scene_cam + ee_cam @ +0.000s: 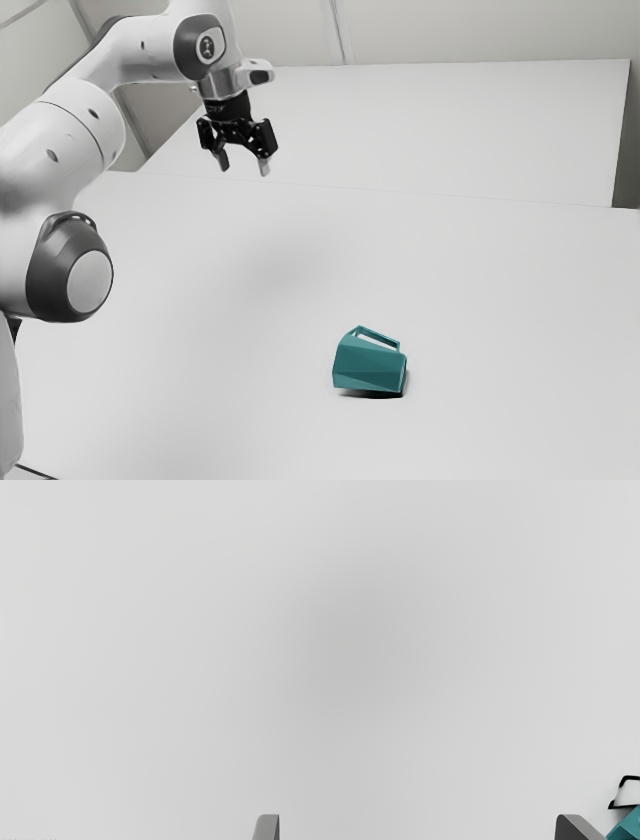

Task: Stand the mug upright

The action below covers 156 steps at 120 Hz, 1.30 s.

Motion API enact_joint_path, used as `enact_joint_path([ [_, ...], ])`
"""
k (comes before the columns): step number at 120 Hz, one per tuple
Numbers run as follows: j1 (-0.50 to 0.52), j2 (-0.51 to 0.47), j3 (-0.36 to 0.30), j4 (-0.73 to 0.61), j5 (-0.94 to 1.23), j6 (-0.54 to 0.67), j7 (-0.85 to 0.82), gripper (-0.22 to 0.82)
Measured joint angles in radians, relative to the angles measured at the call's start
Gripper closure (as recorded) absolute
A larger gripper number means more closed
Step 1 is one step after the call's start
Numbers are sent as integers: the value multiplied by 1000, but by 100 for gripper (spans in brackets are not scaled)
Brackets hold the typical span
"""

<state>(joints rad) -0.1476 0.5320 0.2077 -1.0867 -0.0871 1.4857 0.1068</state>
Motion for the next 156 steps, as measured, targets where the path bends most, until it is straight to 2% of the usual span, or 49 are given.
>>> enact_joint_path([
  [31, -7, -29, 0, -46, 0, 6, -24, 0],
  [63, -17, -282, -132, -465, -53, 189, -47, 0],
  [80, -18, -382, -144, -669, -159, 293, -65, 0],
  [102, -1, -473, -142, -867, -364, 355, -63, 0],
  [125, 23, -506, -136, -997, -533, 381, -12, 0],
  [156, 41, -504, -136, -1102, -671, 411, 76, 0],
])
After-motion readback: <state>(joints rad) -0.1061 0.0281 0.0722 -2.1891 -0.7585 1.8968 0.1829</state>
